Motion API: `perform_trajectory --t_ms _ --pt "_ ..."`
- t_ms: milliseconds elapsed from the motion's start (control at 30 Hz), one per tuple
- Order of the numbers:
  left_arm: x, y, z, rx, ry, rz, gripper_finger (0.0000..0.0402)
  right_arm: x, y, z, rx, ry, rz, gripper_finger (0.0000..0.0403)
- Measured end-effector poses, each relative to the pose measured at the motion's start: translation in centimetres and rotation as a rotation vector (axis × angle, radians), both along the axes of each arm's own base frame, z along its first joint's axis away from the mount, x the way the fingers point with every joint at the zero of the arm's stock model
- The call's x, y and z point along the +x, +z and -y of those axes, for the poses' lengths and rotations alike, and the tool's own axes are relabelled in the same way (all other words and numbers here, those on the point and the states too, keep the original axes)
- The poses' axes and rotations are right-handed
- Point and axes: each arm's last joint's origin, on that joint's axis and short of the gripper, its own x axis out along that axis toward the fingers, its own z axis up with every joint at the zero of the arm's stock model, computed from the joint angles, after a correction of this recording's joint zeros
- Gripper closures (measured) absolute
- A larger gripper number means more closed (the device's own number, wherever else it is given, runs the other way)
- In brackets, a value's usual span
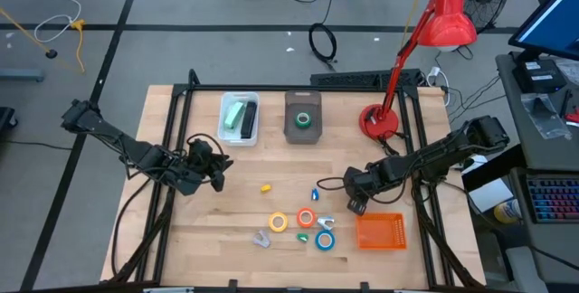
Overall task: Pick and place Stapler, Stapler remover, tape
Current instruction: Put the small green stapler into the white bin
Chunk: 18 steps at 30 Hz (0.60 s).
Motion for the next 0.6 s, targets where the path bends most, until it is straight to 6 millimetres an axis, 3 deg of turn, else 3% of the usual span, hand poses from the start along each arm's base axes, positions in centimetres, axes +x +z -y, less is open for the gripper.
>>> perform_trajectory --t_ms 267,600 --pt "0.0 0.0 0.0 -0.005 -0.001 0.007 0.0279 0.1 0.0 0.0 0.001 0.000 0.007 0.0346" --pt "0.8 1.0 0.4 -0.005 -0.043 0.102 0.0279 1.2 0.5 -0.3 0.040 0.000 0.135 0.0352"
